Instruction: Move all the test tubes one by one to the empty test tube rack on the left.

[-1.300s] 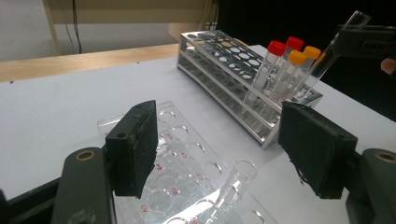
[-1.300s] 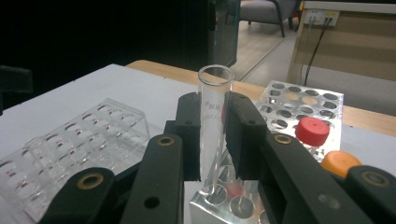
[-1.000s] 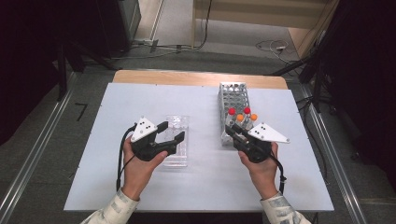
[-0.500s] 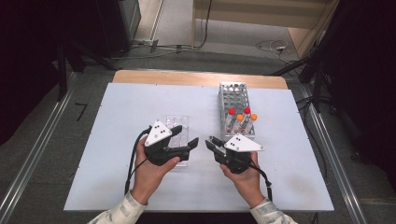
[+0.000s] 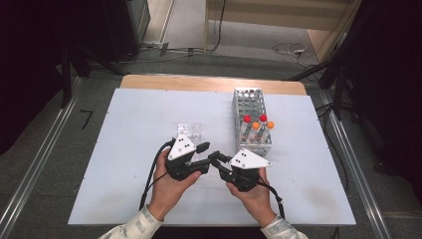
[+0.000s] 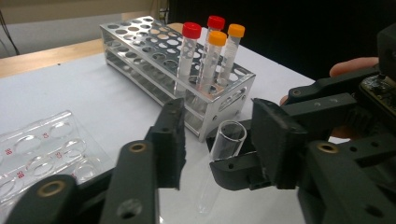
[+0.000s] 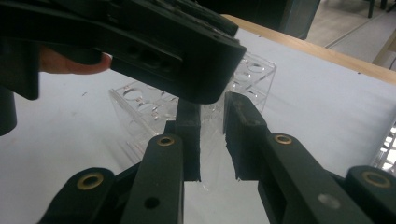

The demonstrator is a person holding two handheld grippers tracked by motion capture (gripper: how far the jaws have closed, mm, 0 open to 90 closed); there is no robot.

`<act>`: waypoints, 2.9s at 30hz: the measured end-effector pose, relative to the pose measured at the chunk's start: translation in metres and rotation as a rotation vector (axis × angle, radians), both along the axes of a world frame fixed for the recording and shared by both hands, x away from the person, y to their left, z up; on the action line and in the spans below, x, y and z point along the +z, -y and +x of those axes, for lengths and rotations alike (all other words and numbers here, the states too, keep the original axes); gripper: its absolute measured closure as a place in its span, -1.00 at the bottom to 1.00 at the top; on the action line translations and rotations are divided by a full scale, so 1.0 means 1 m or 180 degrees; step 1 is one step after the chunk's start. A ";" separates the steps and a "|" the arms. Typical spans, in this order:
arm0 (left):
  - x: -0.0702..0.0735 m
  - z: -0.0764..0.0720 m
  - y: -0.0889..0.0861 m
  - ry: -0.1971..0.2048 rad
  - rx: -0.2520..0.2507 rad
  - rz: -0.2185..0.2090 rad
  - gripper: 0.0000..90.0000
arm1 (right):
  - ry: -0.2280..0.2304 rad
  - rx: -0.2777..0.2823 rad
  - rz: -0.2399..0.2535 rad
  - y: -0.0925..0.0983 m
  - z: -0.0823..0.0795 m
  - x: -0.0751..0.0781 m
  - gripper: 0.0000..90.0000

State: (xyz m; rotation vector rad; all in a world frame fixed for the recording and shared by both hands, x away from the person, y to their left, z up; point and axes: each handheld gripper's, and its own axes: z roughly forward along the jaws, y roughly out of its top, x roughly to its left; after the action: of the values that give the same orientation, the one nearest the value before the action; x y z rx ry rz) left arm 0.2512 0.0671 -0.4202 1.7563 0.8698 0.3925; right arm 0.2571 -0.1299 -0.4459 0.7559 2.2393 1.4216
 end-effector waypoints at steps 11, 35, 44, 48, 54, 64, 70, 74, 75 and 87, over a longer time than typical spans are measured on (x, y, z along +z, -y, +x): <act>-0.001 0.000 0.002 -0.0054 -0.0077 0.0009 0.60 | 0.0005 -0.0001 -0.0004 -0.002 -0.001 0.000 0.62; 0.014 -0.005 -0.010 0.0052 -0.0060 -0.0109 0.73 | 0.0028 0.0151 0.0049 -0.004 -0.008 0.002 -0.14; 0.030 -0.008 -0.034 0.0124 0.0073 -0.0153 0.73 | 0.0010 0.0148 0.0039 0.000 -0.007 0.001 -0.22; 0.031 -0.009 -0.040 0.0116 0.0115 -0.0097 0.73 | 0.0011 0.0107 0.0055 0.004 -0.005 0.001 -0.22; 0.031 -0.011 -0.043 0.0158 0.0173 0.0042 0.73 | -0.0004 0.0067 0.0057 0.006 -0.004 0.001 -0.21; 0.021 -0.013 -0.037 0.0203 0.0246 0.0338 0.73 | -0.0016 0.0002 0.0059 0.010 -0.002 0.001 -0.21; 0.011 -0.013 -0.031 0.0163 0.0214 0.0449 0.73 | -0.0022 0.0007 0.0059 0.010 -0.002 0.001 -0.20; 0.005 -0.013 -0.028 0.0156 0.0226 0.0488 0.72 | -0.0024 0.0004 0.0056 0.011 -0.002 0.001 -0.20; 0.004 -0.013 -0.028 0.0151 0.0240 0.0480 0.72 | -0.0021 0.0007 0.0047 0.011 -0.002 0.001 -0.20; -0.006 -0.012 -0.026 0.0056 0.0224 0.0532 0.70 | -0.0036 -0.0016 0.0048 0.012 -0.001 0.001 -0.20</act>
State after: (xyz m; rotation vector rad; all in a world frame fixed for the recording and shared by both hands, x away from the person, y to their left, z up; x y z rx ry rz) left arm 0.2392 0.0928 -0.4263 1.8754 0.9098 0.5395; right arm 0.2558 -0.1416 -0.4454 0.7758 2.2360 1.4371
